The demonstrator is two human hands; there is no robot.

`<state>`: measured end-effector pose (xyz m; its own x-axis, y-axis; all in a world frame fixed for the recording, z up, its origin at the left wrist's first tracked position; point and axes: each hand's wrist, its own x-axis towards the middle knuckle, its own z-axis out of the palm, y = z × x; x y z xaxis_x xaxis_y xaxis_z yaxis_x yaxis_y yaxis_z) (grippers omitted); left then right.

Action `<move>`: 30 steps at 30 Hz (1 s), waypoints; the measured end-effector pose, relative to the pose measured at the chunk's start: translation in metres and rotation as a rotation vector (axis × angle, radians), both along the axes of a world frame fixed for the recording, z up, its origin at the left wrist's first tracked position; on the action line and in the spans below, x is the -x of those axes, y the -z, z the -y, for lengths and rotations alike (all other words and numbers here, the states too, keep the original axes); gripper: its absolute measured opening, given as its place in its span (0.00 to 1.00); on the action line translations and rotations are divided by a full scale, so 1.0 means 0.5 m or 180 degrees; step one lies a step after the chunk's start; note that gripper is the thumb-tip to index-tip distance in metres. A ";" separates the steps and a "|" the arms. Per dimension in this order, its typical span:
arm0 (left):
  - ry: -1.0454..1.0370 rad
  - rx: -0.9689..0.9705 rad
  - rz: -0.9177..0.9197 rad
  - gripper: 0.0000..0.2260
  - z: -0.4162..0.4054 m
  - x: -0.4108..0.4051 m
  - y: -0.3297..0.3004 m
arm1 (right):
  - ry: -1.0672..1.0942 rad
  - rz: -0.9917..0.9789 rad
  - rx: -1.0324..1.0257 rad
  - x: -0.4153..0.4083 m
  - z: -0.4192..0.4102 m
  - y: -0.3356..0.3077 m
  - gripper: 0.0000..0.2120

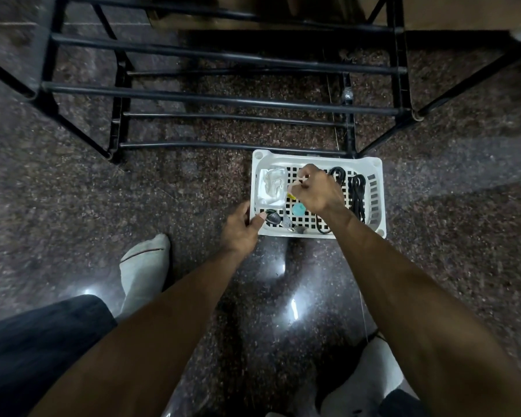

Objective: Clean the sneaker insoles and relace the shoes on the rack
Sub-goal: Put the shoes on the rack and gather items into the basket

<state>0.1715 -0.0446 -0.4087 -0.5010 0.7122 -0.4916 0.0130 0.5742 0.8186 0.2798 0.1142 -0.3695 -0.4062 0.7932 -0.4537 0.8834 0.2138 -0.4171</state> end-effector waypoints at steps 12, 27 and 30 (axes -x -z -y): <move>-0.0022 0.0065 0.0040 0.18 0.001 0.001 0.006 | -0.0275 -0.0424 -0.0766 -0.027 0.032 0.007 0.04; -0.0021 0.0140 0.0029 0.17 -0.005 -0.001 -0.017 | -0.0513 -0.0262 -0.0694 -0.046 0.049 0.007 0.11; -0.0041 0.0149 0.0025 0.18 -0.004 -0.001 -0.019 | -0.0788 -0.0189 -0.0680 -0.043 0.051 0.013 0.18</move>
